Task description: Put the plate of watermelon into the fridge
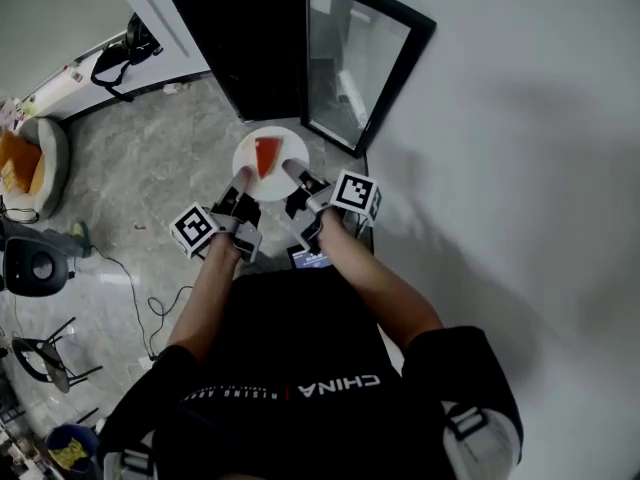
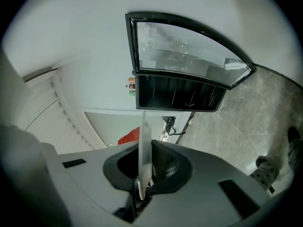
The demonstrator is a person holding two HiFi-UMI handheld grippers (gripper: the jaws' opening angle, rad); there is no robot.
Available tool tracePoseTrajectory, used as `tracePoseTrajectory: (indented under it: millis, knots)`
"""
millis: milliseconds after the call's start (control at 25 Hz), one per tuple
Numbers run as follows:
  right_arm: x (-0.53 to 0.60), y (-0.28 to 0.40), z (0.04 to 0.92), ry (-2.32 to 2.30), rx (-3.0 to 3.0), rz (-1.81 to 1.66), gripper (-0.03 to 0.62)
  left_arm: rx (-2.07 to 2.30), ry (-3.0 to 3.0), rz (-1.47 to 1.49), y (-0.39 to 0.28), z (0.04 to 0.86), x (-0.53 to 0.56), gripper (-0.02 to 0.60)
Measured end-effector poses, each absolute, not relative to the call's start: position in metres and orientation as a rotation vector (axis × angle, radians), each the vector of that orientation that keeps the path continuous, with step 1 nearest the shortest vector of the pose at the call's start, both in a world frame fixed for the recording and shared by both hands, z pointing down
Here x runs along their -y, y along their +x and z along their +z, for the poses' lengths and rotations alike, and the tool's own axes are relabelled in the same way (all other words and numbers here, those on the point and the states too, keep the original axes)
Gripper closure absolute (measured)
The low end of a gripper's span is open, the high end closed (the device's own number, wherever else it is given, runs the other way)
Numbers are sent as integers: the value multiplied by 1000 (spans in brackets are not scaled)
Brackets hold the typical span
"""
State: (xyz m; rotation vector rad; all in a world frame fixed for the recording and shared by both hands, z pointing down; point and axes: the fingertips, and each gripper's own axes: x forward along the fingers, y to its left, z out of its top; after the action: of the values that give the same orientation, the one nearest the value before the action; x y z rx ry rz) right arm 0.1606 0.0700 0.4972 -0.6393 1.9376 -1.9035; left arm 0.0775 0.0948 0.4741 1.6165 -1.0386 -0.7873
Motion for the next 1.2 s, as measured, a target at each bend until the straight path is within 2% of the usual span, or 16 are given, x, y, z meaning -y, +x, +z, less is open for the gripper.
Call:
tracePoseTrajectory:
  millis: [480,1200]
  knots:
    - [-45,139,509,-679,-1897,-1923,566,1005,1617,-769,54,487,-65,545]
    - [24,32,489,-811,-1878,-1806,566,853,1658,-703,-56,469,14,545]
